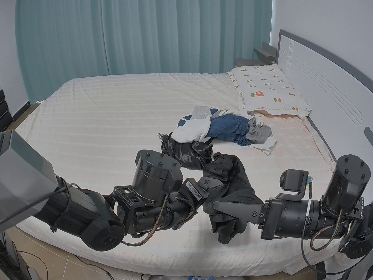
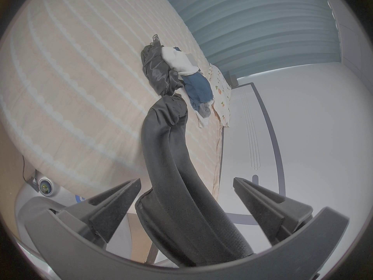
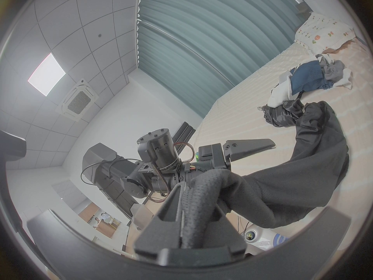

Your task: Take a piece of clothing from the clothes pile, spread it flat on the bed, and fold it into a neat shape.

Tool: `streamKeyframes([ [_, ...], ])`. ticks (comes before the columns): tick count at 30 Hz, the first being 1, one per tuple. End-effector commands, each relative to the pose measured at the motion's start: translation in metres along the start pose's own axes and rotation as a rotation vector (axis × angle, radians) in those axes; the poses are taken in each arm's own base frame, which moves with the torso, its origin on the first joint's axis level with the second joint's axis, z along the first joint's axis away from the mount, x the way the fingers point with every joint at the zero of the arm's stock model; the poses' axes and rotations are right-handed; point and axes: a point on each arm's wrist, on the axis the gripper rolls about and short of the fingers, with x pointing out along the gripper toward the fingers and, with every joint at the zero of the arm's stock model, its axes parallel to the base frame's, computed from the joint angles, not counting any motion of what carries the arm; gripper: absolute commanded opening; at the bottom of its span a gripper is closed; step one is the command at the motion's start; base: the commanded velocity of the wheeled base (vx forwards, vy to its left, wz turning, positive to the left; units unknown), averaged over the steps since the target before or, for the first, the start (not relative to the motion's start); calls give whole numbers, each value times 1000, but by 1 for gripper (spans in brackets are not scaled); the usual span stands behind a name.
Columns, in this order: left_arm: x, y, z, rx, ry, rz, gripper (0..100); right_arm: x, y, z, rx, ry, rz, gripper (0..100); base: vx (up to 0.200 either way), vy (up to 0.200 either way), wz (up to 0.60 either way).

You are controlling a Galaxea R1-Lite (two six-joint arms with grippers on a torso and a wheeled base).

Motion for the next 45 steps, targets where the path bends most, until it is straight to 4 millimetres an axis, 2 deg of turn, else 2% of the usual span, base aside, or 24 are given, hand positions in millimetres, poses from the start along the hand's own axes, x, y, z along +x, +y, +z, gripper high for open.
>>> streamKeyframes([
  [1,1,-7,-3,-21,8,-17,100,13,-4,-5,-5,19,2,0,0,0,0],
  [5,5,-11,-2,-37,3,-23,100,19,4,-6,-28,-2,59,0,0,0,0],
  [10,9,-10,3,-57,-10,-21,100,14,19,12,-63,-92,117,0,0,0,0],
  [14,12,-12,5,-74,-16,-29,100,9,26,18,-71,-121,142,0,0,0,0],
  [15,14,-11,9,-79,-24,-27,0,6,29,21,-75,-135,155,0,0,0,0],
  [23,20,-4,9,-84,-13,-5,0,2,39,40,-104,-214,193,0,0,0,0],
  [29,25,6,7,-87,5,32,0,2,45,72,-146,-276,242,0,0,0,0],
  [35,37,24,25,-118,-38,80,0,-8,50,86,-156,-300,230,0,0,0,0],
  [40,34,30,49,-144,-96,87,0,-13,31,90,-148,-315,152,0,0,0,0],
  [42,31,31,56,-146,-112,88,0,-17,17,94,-145,-318,108,0,0,0,0],
  [44,21,27,66,-141,-145,73,0,-24,-2,98,-138,-315,52,0,0,0,0],
  [45,20,27,66,-140,-146,72,0,-24,-4,98,-137,-315,48,0,0,0,0],
])
